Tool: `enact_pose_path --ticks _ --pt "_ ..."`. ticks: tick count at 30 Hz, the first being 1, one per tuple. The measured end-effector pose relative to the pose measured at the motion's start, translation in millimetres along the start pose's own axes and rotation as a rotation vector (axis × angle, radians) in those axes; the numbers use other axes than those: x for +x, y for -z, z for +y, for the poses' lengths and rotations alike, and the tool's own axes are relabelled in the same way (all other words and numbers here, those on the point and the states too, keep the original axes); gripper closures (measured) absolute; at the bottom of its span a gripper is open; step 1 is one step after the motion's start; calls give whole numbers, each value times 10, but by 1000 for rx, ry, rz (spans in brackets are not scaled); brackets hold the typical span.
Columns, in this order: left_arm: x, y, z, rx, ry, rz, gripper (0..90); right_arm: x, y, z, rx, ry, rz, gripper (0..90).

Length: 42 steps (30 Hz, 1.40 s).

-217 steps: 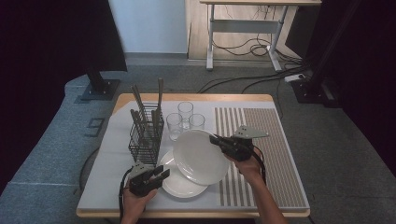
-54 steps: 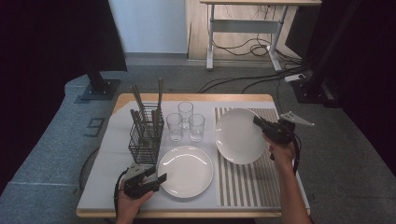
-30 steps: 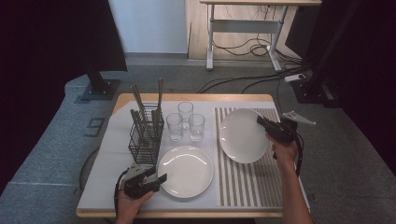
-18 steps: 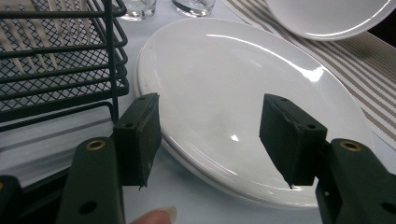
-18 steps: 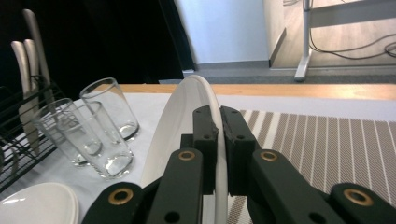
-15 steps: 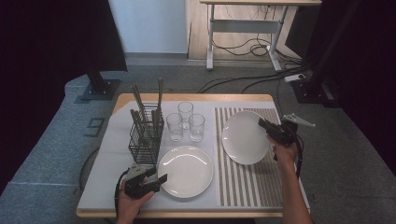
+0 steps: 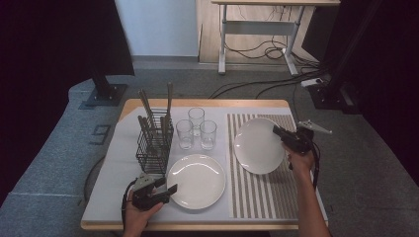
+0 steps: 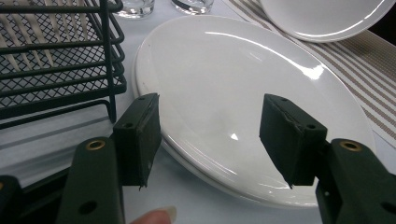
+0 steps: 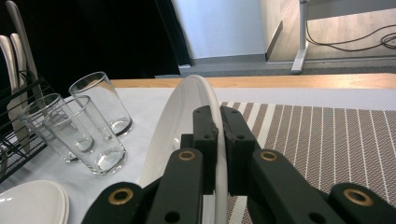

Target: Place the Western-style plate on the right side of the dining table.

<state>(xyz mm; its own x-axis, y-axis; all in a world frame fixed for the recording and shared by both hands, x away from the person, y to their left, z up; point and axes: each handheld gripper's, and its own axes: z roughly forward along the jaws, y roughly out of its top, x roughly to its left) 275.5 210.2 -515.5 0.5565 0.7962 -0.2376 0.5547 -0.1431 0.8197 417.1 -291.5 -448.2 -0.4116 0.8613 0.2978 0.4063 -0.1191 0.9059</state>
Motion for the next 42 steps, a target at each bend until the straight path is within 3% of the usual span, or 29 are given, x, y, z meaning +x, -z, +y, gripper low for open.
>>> enact_pose_path --ticks 30,42 --pt "-34 -2 10 7 -8 -1 385 32 22 5 20 43 -28 858" --pt "-45 -13 10 9 -10 -2 385 -66 -15 -15 66 15 -64 837"
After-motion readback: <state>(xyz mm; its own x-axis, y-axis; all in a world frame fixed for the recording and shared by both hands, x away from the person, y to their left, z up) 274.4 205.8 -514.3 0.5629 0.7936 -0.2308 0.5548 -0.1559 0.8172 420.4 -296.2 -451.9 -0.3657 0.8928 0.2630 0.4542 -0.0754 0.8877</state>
